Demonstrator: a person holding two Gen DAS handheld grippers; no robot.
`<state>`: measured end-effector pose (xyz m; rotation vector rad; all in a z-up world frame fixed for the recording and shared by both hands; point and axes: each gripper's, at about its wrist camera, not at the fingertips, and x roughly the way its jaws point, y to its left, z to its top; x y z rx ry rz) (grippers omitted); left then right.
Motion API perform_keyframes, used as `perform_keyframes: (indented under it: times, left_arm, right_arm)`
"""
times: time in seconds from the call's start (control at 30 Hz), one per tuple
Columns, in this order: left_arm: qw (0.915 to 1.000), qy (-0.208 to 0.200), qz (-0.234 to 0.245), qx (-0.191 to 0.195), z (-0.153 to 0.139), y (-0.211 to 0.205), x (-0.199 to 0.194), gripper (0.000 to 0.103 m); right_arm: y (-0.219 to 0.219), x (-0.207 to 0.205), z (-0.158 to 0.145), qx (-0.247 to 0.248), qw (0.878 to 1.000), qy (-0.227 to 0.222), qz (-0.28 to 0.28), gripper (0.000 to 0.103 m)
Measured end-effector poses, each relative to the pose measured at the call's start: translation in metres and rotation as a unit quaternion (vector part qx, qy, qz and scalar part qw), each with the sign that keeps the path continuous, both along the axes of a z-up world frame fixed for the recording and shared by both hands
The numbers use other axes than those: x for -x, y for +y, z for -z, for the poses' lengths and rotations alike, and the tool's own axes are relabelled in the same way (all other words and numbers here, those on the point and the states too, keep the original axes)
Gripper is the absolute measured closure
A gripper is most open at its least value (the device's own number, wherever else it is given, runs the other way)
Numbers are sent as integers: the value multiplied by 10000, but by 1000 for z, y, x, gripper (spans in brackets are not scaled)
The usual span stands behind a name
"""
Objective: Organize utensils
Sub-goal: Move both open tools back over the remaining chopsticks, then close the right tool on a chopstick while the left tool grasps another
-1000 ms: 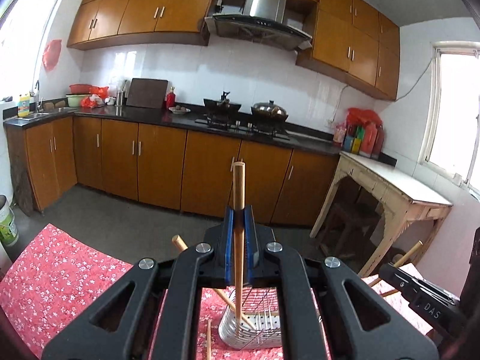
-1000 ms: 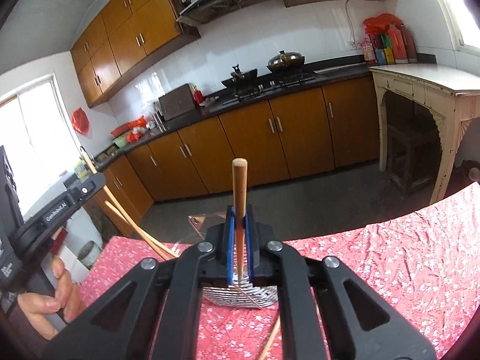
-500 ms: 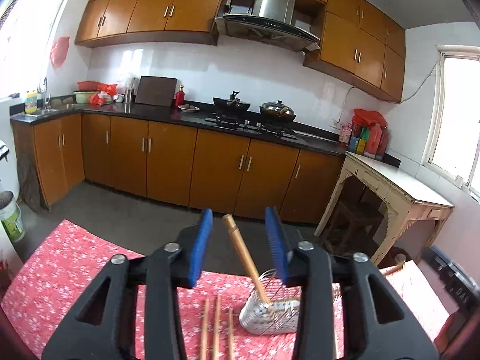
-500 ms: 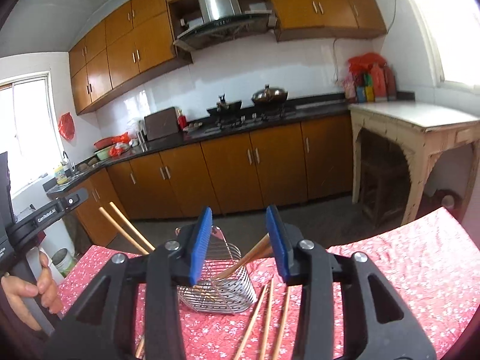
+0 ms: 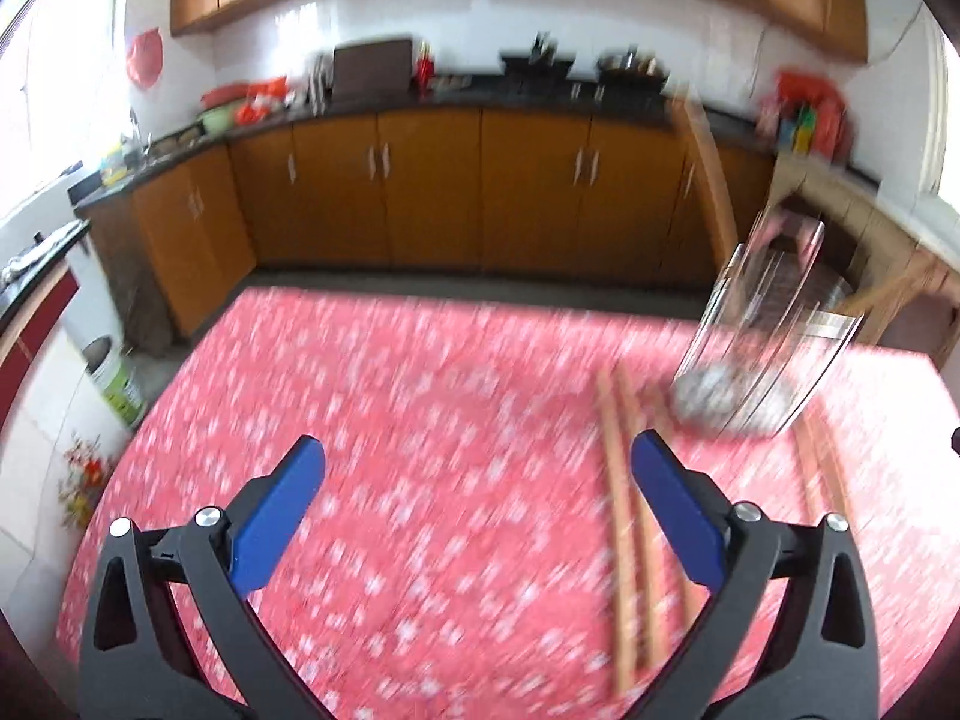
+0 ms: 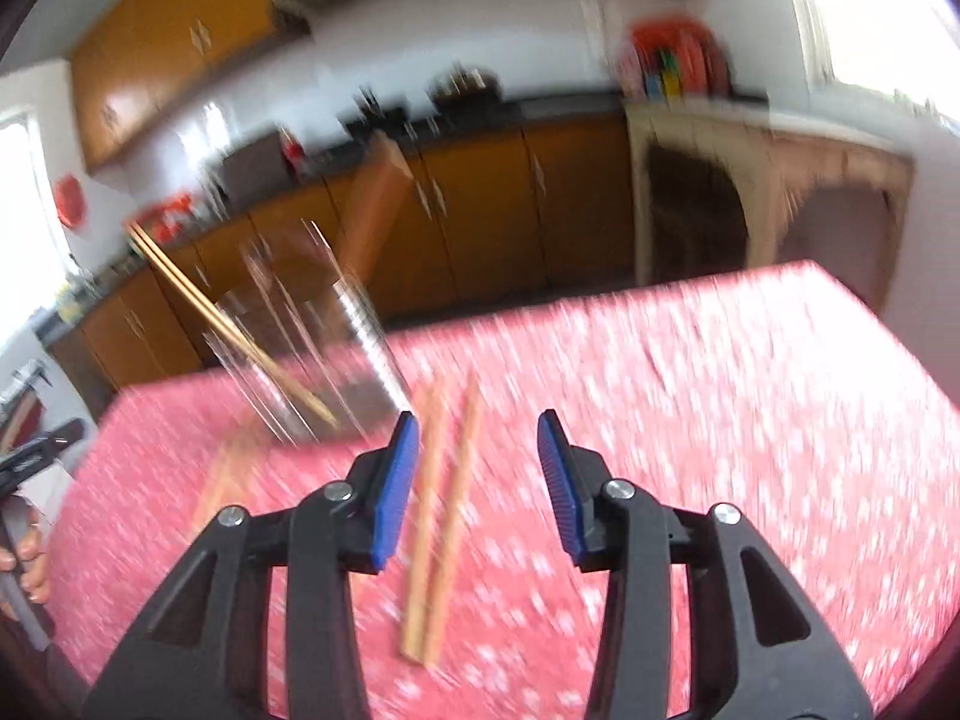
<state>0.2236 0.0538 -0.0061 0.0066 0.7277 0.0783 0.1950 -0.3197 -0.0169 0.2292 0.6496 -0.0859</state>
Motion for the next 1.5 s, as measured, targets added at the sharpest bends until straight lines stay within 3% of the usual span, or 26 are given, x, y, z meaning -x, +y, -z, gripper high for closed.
perform_keyframes:
  times: [0.1, 0.33, 0.47, 0.63, 0.7, 0.8, 0.83, 1.0, 1.23, 1.4, 1.5]
  left_arm:
    - [9985, 436, -102, -314, 28, 0, 1, 2]
    - [9946, 911, 137, -469, 58, -16, 8, 2]
    - [9906, 936, 228, -969, 70, -37, 15, 2]
    - [9841, 682, 373, -1599, 75, -57, 26, 2]
    - [9856, 781, 523, -1408, 76, -60, 27, 2]
    - [9917, 875, 791, -504, 73, -51, 28, 3]
    - [9920, 895, 779, -419, 73, -52, 30, 3]
    - [9901, 998, 904, -403, 79, -53, 30, 27]
    - [9883, 1092, 1045, -198, 87, -60, 32, 29]
    - [9868, 1242, 1035, -76, 96, -65, 28, 50]
    - [9873, 1203, 1033, -15, 99, -64, 26, 54]
  right_arm:
    - [0, -7, 34, -40, 9988, 490, 66, 62]
    - [20, -24, 75, -216, 9940, 1024, -315, 71]
    - [37, -28, 82, -135, 9925, 1141, -423, 74]
    - [45, -34, 92, 40, 9909, 1258, -472, 81]
    - [46, -33, 92, 159, 9911, 1243, -459, 85]
    - [42, -30, 92, 214, 9912, 1249, -380, 94]
    - [38, -29, 92, 157, 9915, 1247, -347, 95]
    - [11, -27, 92, 15, 9918, 1261, 205, 95]
    - [13, -23, 94, 144, 9921, 1237, 140, 95]
    - [11, -24, 94, 116, 9923, 1227, 147, 95]
    - [13, -22, 94, 119, 9924, 1216, 145, 95]
